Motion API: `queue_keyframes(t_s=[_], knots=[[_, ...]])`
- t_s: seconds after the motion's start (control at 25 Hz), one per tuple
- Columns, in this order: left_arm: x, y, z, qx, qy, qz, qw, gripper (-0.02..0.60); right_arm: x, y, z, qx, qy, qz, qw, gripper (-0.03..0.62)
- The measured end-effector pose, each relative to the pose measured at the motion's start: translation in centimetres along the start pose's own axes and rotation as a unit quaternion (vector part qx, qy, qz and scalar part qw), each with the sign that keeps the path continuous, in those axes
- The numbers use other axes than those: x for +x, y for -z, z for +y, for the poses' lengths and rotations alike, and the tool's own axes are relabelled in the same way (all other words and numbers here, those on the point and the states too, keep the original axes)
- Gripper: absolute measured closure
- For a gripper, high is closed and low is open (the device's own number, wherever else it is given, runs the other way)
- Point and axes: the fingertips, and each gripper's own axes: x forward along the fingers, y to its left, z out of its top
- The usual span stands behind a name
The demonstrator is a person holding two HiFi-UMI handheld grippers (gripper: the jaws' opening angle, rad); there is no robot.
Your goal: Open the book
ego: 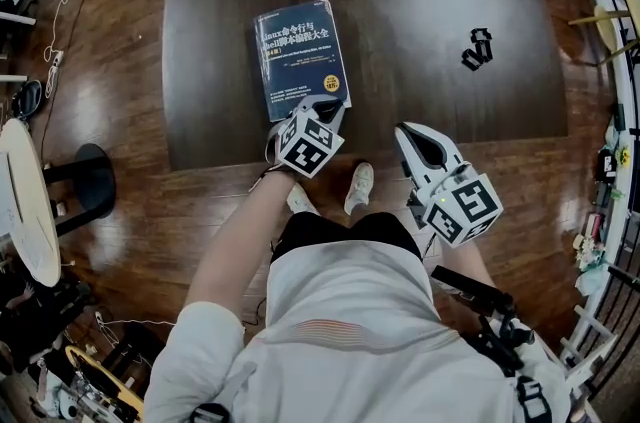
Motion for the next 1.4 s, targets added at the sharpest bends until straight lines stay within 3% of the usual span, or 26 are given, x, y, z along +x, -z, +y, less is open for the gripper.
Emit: queue_keyframes(t_s=[0.44, 0.72, 0.96, 1.2, 1.4], knots=[[-2.5, -1.5, 1.0, -0.051, -0.007, -0.051, 0.9973, 0.563, 0.5, -0.1, 0.2, -0.002, -0.006, 0.002, 1.000, 0.594], [-7.1, -3.4, 2.9, -0.132, -0.036, -0.129, 0.9822, 0.565, 0.7, -0.3, 0.5, -0.005, -0.015, 0.006, 1.000, 0.594], [-11.8, -2.5, 5.3, -0.222, -0.072, -0.202, 0.9511, 0.568, 1.5, 0.1, 1.5, -0.008, -0.025, 0.013, 1.000, 0.594], [-17.0, -0.5, 7.9, -0.305, -0.117, -0.264, 0.9076, 0.571, 2.0, 0.0, 2.2, -0.012, -0.036, 0.017, 0.999, 0.594], [-20.2, 2.9, 10.2, -0.369, -0.156, -0.288, 0.8699, 0.572, 2.2, 0.1, 2.7, -0.015, -0.042, 0.022, 0.999, 0.594]])
